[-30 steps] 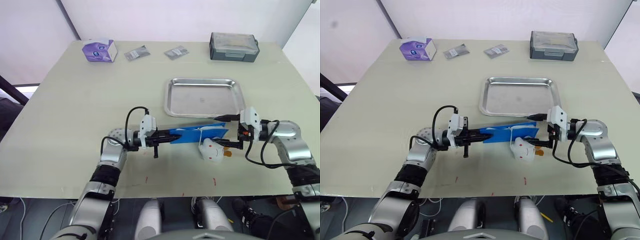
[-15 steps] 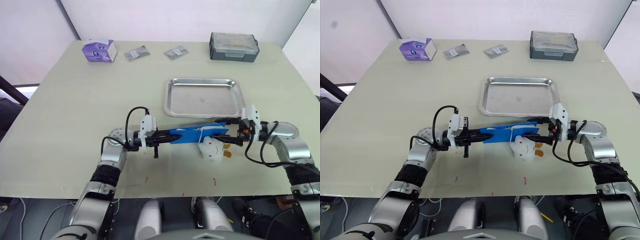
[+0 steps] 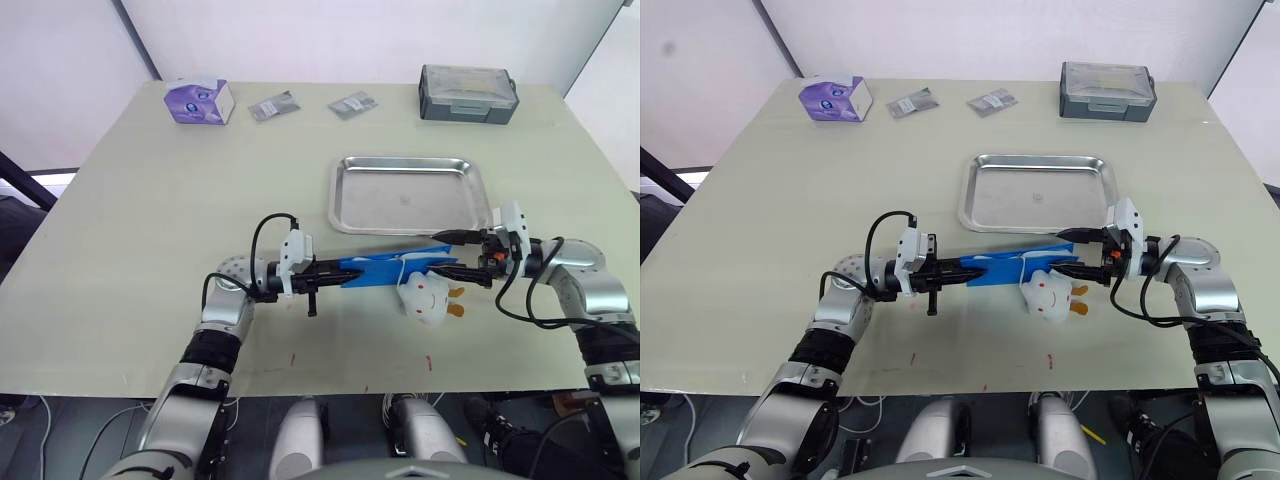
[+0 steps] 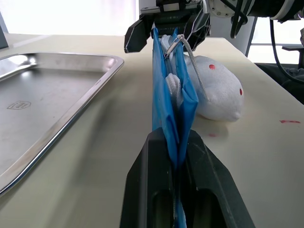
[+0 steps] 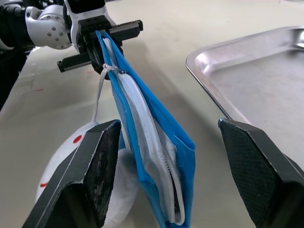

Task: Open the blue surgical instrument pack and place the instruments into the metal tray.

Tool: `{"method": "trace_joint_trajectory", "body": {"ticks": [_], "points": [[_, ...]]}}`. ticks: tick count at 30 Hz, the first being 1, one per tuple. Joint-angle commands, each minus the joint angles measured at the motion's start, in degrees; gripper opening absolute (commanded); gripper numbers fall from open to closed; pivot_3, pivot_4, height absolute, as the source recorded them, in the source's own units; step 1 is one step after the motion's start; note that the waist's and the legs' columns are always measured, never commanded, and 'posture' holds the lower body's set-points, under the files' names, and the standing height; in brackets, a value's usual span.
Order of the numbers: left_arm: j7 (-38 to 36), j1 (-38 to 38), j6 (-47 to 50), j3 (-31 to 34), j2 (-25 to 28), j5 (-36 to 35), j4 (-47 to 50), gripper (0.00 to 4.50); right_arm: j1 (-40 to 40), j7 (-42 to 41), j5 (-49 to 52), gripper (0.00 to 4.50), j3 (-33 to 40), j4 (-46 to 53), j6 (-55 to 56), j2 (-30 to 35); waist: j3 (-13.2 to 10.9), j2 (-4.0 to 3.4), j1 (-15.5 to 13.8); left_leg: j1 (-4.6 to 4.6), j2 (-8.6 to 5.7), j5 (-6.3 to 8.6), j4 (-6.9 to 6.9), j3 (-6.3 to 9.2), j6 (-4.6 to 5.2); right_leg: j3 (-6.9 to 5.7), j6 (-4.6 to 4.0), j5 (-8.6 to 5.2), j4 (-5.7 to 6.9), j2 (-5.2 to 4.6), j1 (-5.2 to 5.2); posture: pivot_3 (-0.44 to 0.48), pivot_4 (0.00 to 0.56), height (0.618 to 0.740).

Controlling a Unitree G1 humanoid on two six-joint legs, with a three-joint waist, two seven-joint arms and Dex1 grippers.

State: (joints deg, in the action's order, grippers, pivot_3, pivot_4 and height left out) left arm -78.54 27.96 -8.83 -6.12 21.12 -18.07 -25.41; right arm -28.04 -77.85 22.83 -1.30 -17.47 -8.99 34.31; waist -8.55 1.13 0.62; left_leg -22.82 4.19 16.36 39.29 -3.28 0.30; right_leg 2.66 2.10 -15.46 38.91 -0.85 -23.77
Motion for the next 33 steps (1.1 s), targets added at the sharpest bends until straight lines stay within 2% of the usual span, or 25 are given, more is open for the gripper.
{"method": "trace_joint_trajectory", "body": {"ticks": [1,3,5,7,19,22,28,29,33], "points": [[-0.06,0.57,-0.01,0.06,0.04,-0.45,1.82,0.00,-1.34,-0.64,0.67,2.58,1.07,0.34,0.96,0.06,0.00,0.00,0.00,0.00,0.00,0.00,0.00,0.00,0.00,0.00,0.00,0.00,0.00,0.00,0.00,0.000,0.150,0.731],[-0.02,0.54,0.04,0.06,0.05,-0.46,1.92,0.00,-1.38,-1.14,0.76,1.90,1.08,0.20,0.84,0.21,0.00,0.00,0.00,0.00,0.00,0.00,0.00,0.00,0.00,0.00,0.00,0.00,0.00,0.00,0.00,0.000,0.150,0.731],[0.05,0.48,0.08,0.06,0.12,-0.50,2.05,0.00,-1.34,-1.66,0.93,0.82,1.18,0.17,0.60,0.37,0.00,0.00,0.00,0.00,0.00,0.00,0.00,0.00,0.00,0.00,0.00,0.00,0.00,0.00,0.00,0.000,0.150,0.731],[0.15,0.44,0.13,0.06,0.17,-0.52,2.14,0.00,-1.36,-2.12,1.13,0.04,1.37,0.19,0.24,0.53,0.00,0.00,0.00,0.00,0.00,0.00,0.00,0.00,0.00,0.00,0.00,0.00,0.00,0.00,0.00,0.000,0.150,0.731],[0.48,0.98,2.84,0.28,0.29,-1.35,2.38,0.00,-0.27,-2.86,3.84,0.04,2.42,4.41,-4.37,0.90,0.00,0.00,-0.01,0.00,0.00,0.00,0.00,0.00,0.00,0.00,0.00,0.00,0.01,0.00,0.00,0.000,0.150,0.731],[0.42,1.26,5.30,0.39,0.89,-1.72,2.95,1.11,0.39,-2.74,4.12,0.00,2.81,5.32,-4.69,1.26,0.00,0.00,0.00,0.00,0.00,0.00,0.00,0.00,0.00,0.00,0.00,0.00,0.01,0.00,0.00,0.000,0.150,0.731],[0.08,0.76,6.58,2.34,3.55,-2.47,4.31,4.07,1.71,-2.68,4.27,0.00,3.01,7.15,-4.14,2.02,0.00,0.00,0.00,-0.01,0.00,0.00,0.00,0.01,0.00,-0.01,0.00,0.00,0.01,0.00,0.00,0.000,0.150,0.731],[-0.14,0.32,7.22,2.86,4.40,-3.02,4.89,4.43,1.91,-2.61,4.27,0.00,3.14,7.54,-4.05,2.07,0.00,0.00,0.11,-0.01,0.00,0.00,0.00,0.02,0.00,-0.01,0.00,0.00,0.01,0.00,0.00,0.000,0.150,0.731],[-2.00,-3.01,12.10,4.77,8.20,-6.93,10.78,4.43,2.24,-1.90,4.47,0.00,4.11,9.20,-3.37,2.22,-0.02,-0.03,0.30,0.00,0.01,0.00,-0.01,0.02,0.00,0.00,0.00,0.00,0.01,0.02,-0.01,0.000,0.150,0.731]]}}
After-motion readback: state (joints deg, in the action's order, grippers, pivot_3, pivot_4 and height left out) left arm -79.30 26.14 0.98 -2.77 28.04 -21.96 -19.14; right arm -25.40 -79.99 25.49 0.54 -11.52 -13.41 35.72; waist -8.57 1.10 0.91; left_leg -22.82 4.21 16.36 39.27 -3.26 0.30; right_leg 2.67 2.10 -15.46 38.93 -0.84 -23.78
